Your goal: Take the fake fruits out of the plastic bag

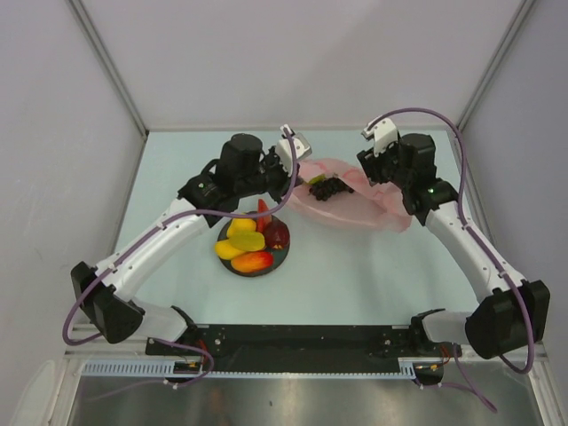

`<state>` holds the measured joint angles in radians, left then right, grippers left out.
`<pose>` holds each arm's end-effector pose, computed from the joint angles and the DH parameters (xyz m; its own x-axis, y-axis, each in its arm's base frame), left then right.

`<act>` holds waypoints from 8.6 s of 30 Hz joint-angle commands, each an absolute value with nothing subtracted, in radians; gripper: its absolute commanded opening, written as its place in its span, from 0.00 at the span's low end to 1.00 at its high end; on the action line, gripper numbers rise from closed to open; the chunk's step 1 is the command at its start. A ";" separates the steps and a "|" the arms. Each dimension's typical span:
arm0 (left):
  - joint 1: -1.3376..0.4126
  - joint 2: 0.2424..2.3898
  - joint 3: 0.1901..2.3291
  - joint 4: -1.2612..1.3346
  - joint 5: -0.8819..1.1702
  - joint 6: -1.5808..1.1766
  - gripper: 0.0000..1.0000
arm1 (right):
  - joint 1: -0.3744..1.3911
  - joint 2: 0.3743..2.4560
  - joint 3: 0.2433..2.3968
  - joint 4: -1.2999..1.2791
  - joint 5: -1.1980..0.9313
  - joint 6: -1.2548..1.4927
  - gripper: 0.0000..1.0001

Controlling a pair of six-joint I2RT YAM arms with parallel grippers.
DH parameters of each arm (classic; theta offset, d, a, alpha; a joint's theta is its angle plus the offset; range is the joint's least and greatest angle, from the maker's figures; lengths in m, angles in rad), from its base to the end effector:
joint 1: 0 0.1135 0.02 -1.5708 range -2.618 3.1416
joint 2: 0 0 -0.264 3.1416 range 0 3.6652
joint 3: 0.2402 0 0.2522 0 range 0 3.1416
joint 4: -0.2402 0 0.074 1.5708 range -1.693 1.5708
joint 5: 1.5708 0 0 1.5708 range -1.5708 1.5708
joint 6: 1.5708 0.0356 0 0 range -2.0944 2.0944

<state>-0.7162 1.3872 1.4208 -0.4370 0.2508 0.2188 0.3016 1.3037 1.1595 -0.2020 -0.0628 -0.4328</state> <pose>0.2313 -0.2131 0.3987 -0.1136 0.3777 -0.9190 0.8532 0.5111 0.1045 0.2900 0.0926 0.3551 -0.1462 -0.4838 -0.8629 -0.4562 0.8069 -0.3752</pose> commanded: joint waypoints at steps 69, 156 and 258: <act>-0.750 1.503 1.485 -0.437 0.227 0.225 0.00 | 0.361 2.298 1.800 -0.144 -0.288 0.066 0.28; -0.367 1.042 1.173 -0.336 0.141 0.146 0.97 | 0.838 1.850 1.474 -0.411 -0.680 -1.269 0.92; -0.526 1.764 1.838 -0.448 0.739 -0.055 0.00 | 0.368 1.808 1.229 -0.096 -0.129 -0.815 0.68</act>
